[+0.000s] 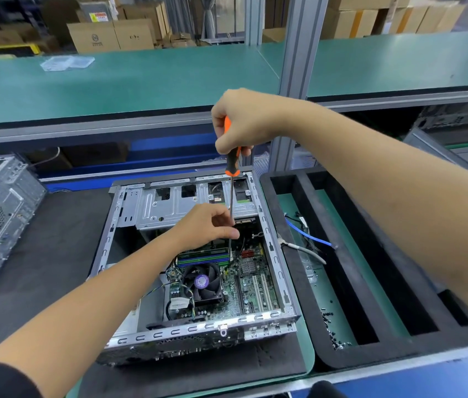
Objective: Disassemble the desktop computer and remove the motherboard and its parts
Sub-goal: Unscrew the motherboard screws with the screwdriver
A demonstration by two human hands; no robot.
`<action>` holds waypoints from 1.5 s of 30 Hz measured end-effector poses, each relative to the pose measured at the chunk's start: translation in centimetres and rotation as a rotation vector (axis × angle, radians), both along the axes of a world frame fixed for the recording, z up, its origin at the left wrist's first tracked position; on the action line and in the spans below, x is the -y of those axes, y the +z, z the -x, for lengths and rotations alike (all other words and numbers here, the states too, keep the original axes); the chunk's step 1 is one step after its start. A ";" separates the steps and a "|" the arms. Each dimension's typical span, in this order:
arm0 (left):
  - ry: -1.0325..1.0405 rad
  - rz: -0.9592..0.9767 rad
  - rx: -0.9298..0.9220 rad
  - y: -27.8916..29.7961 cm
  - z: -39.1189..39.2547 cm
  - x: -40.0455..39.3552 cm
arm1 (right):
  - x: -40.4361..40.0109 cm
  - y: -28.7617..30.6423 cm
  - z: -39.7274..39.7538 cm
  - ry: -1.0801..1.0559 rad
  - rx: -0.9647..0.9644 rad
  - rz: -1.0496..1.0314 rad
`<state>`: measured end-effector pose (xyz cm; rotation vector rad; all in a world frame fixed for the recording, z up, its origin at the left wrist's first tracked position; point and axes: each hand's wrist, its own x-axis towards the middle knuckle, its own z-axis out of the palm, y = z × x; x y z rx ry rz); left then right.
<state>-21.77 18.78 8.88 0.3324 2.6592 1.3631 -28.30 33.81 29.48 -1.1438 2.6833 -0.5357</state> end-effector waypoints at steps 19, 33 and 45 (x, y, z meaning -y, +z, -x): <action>-0.162 0.526 0.036 -2.3 -1.1 0.4 | -2.2 3.7 1.2 -0.051 0.038 0.134; -0.159 0.598 -0.036 -2.3 -1.5 -0.4 | -4.2 3.4 1.8 -0.035 0.078 0.228; -0.344 0.836 -0.113 -4.0 -1.6 -2.2 | -3.1 0.1 0.6 -0.026 0.009 0.265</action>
